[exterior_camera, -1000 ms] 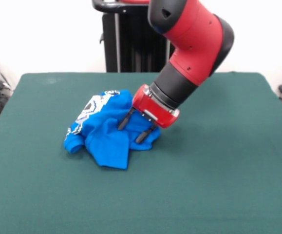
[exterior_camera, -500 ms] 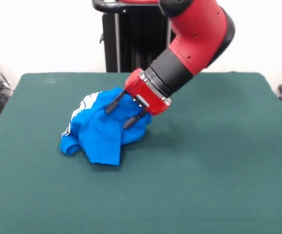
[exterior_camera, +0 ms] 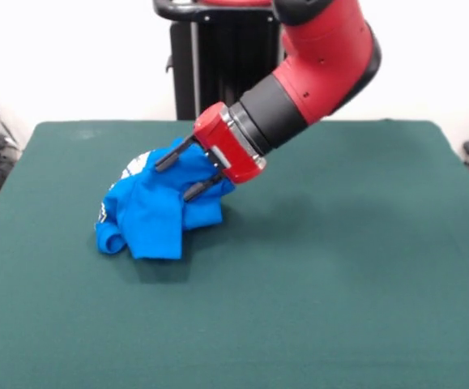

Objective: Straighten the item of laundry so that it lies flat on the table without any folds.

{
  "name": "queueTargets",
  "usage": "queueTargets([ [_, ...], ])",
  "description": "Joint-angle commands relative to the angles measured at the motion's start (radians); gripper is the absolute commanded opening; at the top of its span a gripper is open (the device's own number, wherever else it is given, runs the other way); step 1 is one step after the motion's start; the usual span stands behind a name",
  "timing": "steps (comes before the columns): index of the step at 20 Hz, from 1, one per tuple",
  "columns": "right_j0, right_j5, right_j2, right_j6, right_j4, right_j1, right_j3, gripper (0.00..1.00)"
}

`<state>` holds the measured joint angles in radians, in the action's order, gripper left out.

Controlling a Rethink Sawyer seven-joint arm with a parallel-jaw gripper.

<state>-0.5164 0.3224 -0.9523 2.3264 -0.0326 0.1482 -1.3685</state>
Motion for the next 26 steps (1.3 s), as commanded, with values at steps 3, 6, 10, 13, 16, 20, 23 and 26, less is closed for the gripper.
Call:
queueTargets([
  [3, -0.046, -0.019, 0.009, 0.379, 0.169, 0.201, 0.01, 1.0],
  [6, -0.054, -0.042, -0.003, 0.395, 0.206, 0.244, 0.017, 1.0],
  [10, -0.05, -0.066, 0.001, 0.386, 0.235, 0.253, 0.012, 1.0],
  [13, -0.021, -0.098, 0.042, 0.345, 0.221, 0.214, -0.006, 1.0],
  [16, -0.031, -0.09, 0.032, 0.352, 0.222, 0.211, -0.024, 1.0],
  [20, -0.009, -0.095, 0.071, 0.312, 0.209, 0.166, -0.03, 0.0],
  [23, 0.003, -0.025, 0.095, 0.306, 0.222, 0.117, -0.045, 0.0],
  [26, 0.027, -0.019, 0.121, 0.245, 0.187, 0.024, -0.076, 0.0],
])
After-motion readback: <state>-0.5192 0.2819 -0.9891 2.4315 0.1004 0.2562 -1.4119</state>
